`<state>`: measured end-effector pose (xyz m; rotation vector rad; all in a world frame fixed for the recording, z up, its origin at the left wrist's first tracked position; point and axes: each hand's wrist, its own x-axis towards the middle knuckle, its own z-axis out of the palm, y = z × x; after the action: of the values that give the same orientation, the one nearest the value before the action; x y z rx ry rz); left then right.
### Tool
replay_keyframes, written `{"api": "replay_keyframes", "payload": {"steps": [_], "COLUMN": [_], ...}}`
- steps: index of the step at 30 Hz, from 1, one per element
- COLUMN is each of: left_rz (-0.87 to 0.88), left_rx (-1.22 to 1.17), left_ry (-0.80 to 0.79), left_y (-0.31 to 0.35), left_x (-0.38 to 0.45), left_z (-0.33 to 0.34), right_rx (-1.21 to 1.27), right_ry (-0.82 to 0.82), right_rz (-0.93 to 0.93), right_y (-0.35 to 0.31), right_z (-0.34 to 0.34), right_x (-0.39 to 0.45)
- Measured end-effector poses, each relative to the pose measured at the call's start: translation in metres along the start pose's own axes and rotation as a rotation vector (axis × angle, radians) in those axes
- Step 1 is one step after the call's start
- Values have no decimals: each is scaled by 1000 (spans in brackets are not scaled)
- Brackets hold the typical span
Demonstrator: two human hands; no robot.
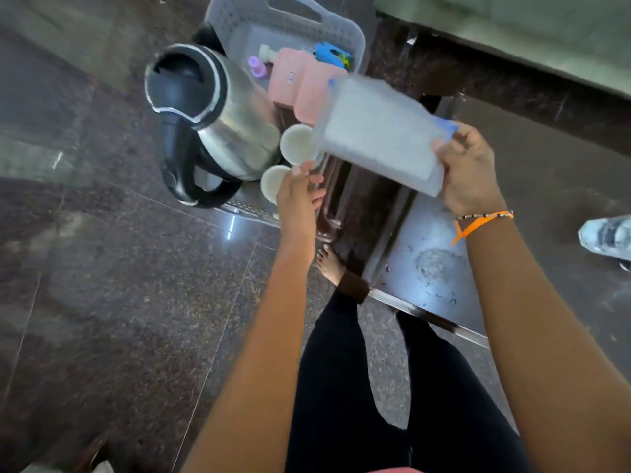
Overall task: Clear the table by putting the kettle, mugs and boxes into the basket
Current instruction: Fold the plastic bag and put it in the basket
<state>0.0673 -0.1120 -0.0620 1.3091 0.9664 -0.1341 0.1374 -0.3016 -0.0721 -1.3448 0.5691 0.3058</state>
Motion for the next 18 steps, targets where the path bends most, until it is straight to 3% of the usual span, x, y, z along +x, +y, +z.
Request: {"api": "replay_keyframes", "payload": {"steps": [3,8,16,18], "left_rz": [117,156,224,232], "left_rx": [144,266,283,287], "left_ry": [-29,-98,-120,-126], "left_y": [11,18,31,34], "left_x": [15,37,65,70], "left_z": [-6,-8,-5,-7], "right_rx": [44,-83,-437,-623], "right_ry": [72,172,88,64], "right_rz": [-33,-64,-81,-130], "right_y": [-15,-30,-27,-23], "right_z": [48,125,194,198], "right_x": [31,73,115,113]}}
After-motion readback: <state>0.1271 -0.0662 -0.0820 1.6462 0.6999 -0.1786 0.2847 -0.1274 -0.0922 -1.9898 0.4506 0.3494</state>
